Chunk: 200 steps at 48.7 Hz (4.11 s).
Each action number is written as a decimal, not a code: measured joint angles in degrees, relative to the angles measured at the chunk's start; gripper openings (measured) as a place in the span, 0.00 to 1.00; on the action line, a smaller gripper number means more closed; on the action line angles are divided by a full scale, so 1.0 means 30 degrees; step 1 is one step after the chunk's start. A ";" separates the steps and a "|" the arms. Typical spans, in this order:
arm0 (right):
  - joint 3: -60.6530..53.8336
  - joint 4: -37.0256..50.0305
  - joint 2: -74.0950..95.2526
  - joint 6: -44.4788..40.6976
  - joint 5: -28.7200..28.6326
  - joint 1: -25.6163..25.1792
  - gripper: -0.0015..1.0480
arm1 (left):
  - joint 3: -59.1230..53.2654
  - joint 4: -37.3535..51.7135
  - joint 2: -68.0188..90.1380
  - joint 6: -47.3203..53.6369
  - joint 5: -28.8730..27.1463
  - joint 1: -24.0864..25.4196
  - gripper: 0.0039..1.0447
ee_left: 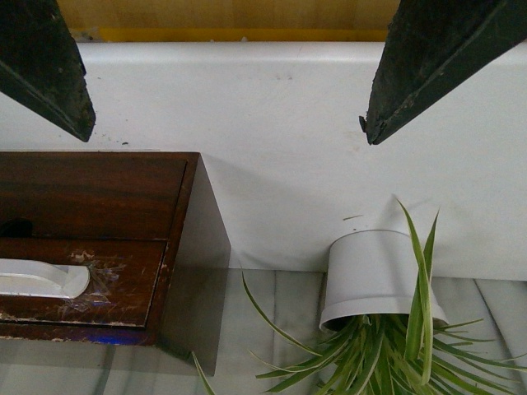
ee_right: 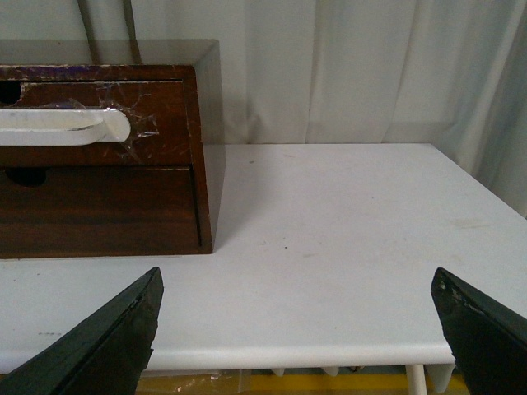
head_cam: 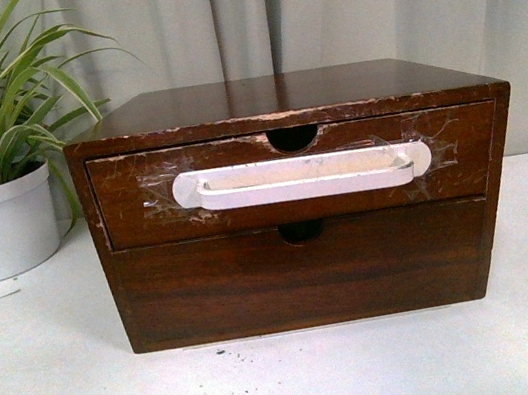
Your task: Open drawer
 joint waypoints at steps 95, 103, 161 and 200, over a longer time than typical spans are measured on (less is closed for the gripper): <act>1.5475 -0.1268 2.4254 -1.4957 -0.3628 0.4801 0.91 | 1.4222 0.1894 2.4851 1.6706 0.9085 -0.5770 0.94; 1.7733 -0.2849 2.6323 -1.6240 -0.4204 0.5464 0.91 | 1.7143 0.0510 2.7066 1.8455 0.8903 -0.6266 0.94; 2.2986 -0.5603 3.2188 -1.6735 -0.7038 0.6273 0.91 | 2.3343 -0.4743 3.3019 2.3256 0.7898 -0.6062 0.94; 1.8651 -0.9202 2.7336 -1.9074 -0.9471 0.7599 0.91 | 1.9220 -1.0688 2.7358 2.7452 0.8845 -0.6951 0.94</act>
